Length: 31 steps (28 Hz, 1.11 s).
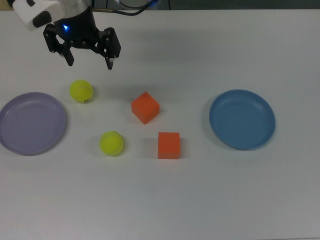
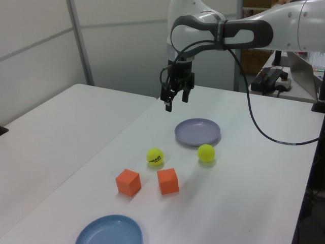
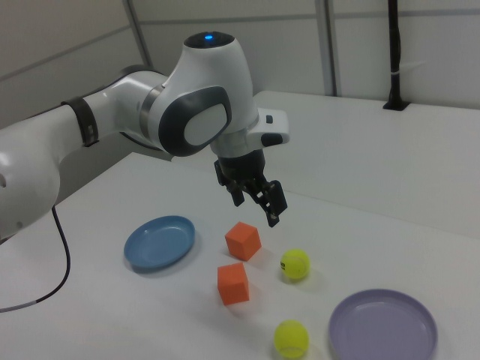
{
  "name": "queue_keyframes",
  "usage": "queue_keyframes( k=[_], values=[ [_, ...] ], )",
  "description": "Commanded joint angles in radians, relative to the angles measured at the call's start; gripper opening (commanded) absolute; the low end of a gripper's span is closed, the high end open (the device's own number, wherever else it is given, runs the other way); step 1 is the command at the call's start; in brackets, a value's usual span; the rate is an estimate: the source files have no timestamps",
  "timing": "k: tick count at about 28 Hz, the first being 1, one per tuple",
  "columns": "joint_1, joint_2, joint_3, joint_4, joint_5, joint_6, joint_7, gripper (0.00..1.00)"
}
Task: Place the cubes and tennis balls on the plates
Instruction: 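Lower the gripper onto the orange cube nearest the blue plate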
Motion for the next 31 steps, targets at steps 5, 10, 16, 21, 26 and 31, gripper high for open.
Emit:
queue_keyframes(
  k=[5,10,16,21,26,31],
  values=[
    [0.021,0.152,0.168,-0.012,-0.016,0.343,0.188,1.0],
    [0.031,0.217,0.207,-0.007,-0.029,0.357,0.187,1.0],
    [0.063,0.267,0.212,-0.007,-0.049,0.42,0.196,1.0],
    [0.08,0.298,0.212,-0.007,-0.058,0.473,0.199,1.0],
    [0.086,0.316,0.212,-0.007,-0.062,0.476,0.199,1.0],
    [0.099,0.339,0.212,-0.007,-0.063,0.478,0.199,1.0]
  ],
)
